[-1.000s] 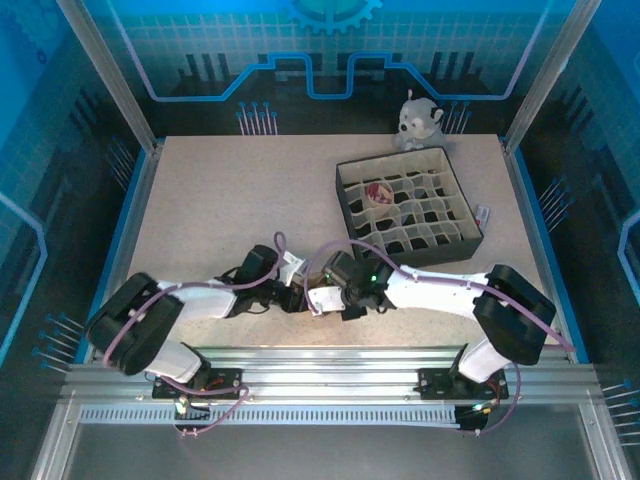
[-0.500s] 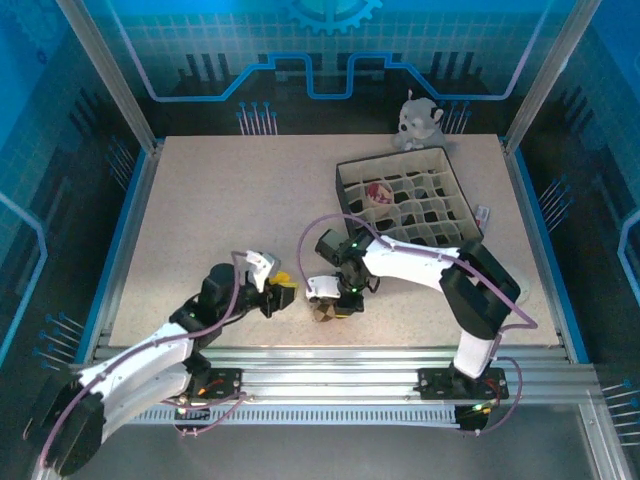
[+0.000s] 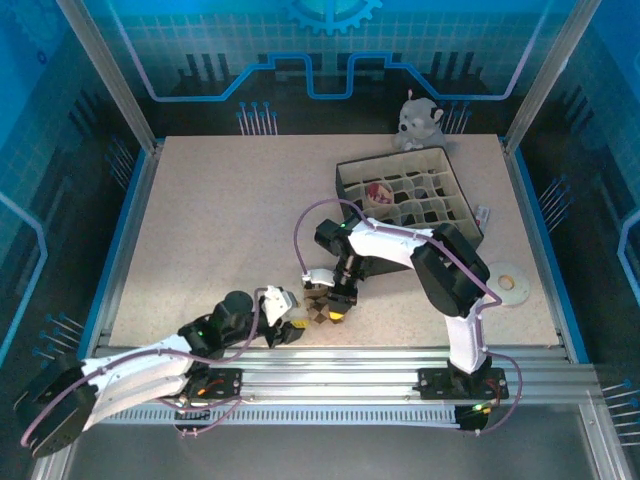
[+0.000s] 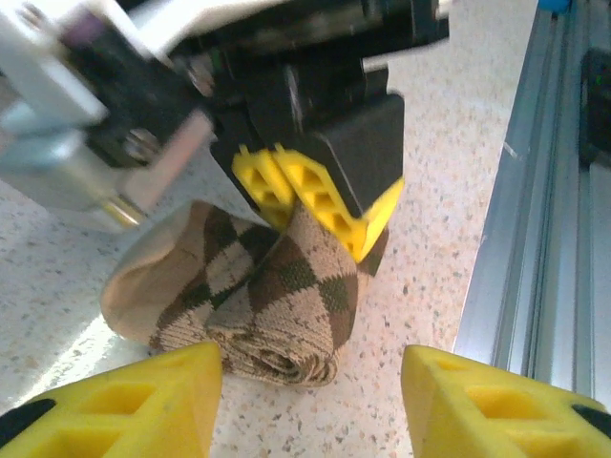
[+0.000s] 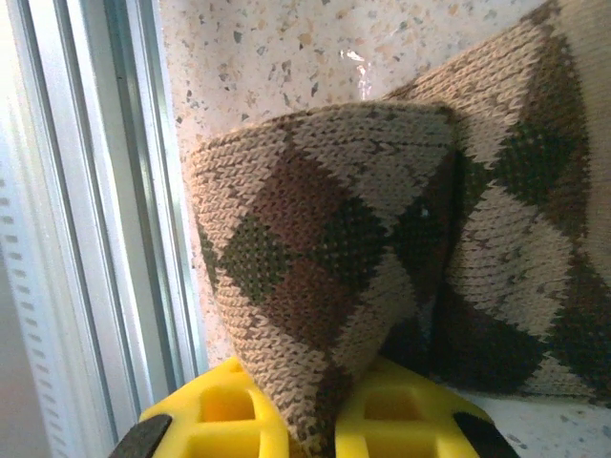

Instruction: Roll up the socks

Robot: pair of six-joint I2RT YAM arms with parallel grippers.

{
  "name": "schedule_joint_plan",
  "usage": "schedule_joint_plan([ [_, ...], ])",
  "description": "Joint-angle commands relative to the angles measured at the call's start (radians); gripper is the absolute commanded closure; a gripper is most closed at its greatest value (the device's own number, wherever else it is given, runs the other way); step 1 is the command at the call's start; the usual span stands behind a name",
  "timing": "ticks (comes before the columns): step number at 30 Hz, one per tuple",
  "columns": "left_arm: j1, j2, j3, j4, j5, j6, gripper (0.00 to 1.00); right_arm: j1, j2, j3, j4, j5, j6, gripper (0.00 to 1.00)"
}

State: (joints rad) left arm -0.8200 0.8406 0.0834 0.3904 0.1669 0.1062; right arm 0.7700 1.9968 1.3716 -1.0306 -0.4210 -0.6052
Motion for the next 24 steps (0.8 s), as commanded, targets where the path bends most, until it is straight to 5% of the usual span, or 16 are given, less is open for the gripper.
schedule_joint_plan([
  [1, -0.032, 0.095, 0.040, 0.113, -0.040, 0.056, 0.47, -0.004, 0.022, 0.006, -0.043, -0.008, 0.018, 1.00],
  [15, -0.042, 0.582, 0.107, 0.537, 0.001, 0.021, 0.44, -0.009, 0.013, -0.003, -0.027, 0.008, 0.034, 1.00],
  [17, -0.042, 0.646, 0.099, 0.617, 0.004, -0.004, 0.52, -0.009, 0.014, -0.002, -0.022, 0.006, 0.040, 1.00],
  [22, -0.042, 0.737, 0.093, 0.686, 0.012, -0.069, 1.00, -0.012, 0.007, -0.005, -0.011, 0.005, 0.051, 1.00],
  [24, -0.042, 0.733, 0.090, 0.670, 0.003, -0.086, 1.00, -0.015, 0.001, -0.006, -0.008, 0.007, 0.054, 1.00],
])
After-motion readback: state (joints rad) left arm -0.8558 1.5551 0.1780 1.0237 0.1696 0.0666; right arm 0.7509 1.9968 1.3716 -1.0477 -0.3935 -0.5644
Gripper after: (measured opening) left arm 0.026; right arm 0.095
